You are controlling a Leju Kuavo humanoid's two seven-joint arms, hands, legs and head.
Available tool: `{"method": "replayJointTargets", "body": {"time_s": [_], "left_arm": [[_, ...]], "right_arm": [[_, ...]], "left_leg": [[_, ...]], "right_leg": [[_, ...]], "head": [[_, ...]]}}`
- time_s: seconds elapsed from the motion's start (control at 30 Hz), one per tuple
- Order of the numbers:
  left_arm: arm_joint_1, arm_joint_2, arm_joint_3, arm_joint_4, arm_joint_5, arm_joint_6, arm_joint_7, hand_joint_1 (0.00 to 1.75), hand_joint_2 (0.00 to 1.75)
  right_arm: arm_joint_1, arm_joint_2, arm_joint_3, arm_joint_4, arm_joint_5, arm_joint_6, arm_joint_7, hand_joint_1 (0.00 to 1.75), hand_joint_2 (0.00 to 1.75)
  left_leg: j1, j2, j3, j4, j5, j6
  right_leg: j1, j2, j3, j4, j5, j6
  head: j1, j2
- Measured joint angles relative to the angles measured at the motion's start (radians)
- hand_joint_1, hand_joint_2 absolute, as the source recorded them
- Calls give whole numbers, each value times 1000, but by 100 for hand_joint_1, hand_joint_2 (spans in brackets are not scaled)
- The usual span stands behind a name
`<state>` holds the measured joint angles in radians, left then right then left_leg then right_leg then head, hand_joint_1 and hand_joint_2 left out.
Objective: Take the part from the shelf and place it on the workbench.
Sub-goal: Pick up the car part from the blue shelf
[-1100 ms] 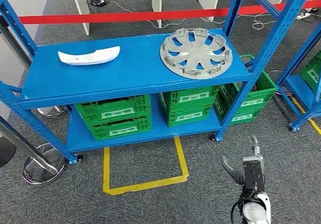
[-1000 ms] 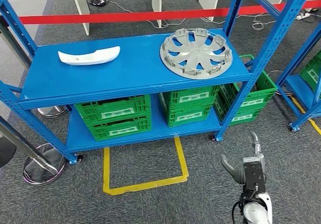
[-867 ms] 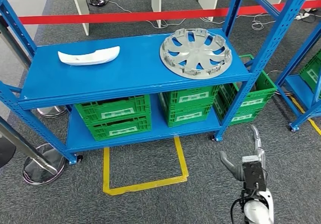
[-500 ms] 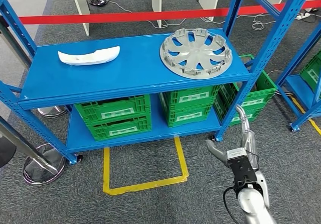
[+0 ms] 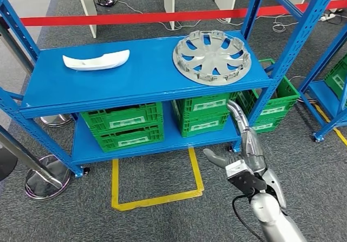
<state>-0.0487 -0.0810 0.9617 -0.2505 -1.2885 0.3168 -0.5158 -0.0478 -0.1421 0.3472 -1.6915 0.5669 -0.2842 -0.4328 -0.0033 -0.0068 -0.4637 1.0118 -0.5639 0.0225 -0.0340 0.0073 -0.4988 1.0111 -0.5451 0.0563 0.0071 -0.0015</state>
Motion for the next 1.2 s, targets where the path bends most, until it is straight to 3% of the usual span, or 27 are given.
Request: {"method": "replayJointTargets", "body": {"time_s": [0.03, 0.13, 0.37, 0.5, 0.93, 1.2], "left_arm": [[-3, 0, 0, 0, 0, 8, -6, 0, 0], [-14, -2, -2, 0, 0, 22, -21, 0, 0], [-39, -10, -17, 1, -4, 17, -23, 0, 0], [-48, -14, -24, 1, -11, 12, -11, 0, 0], [-57, -23, -56, 1, -20, 11, 16, 0, 0], [-57, -25, -67, 1, -16, 12, 20, 0, 0]], "right_arm": [[-11, -5, 10, 0, 9, 3, 5, 0, 131], [-52, -16, 41, 2, 42, 16, 24, 0, 0], [-188, -37, 128, 41, 190, 17, 83, 0, 0], [-277, -52, 186, 76, 331, 2, 136, 0, 175], [-476, -86, 335, 186, 568, 4, 244, 0, 175], [-582, -98, 407, 243, 607, 88, 270, 0, 175]], "left_leg": [[0, 0, 0, 0, 0, 0], [0, 0, -1, 0, 1, -1], [0, 0, -1, 0, 3, -1], [0, 0, -1, 0, 3, -1], [0, 0, -3, 1, 4, -1], [0, 0, -4, 1, 5, -1]], "right_leg": [[0, 0, 0, 0, 0, 0], [0, 0, 0, 0, 0, 0], [0, 0, -2, 0, 2, 1], [0, 0, -3, 1, 3, 0], [0, 0, -4, 1, 4, 0], [0, 0, -5, 1, 5, 0]], "head": [[0, 0], [0, 0], [0, 0], [0, 0], [0, 0], [0, 0]]}}
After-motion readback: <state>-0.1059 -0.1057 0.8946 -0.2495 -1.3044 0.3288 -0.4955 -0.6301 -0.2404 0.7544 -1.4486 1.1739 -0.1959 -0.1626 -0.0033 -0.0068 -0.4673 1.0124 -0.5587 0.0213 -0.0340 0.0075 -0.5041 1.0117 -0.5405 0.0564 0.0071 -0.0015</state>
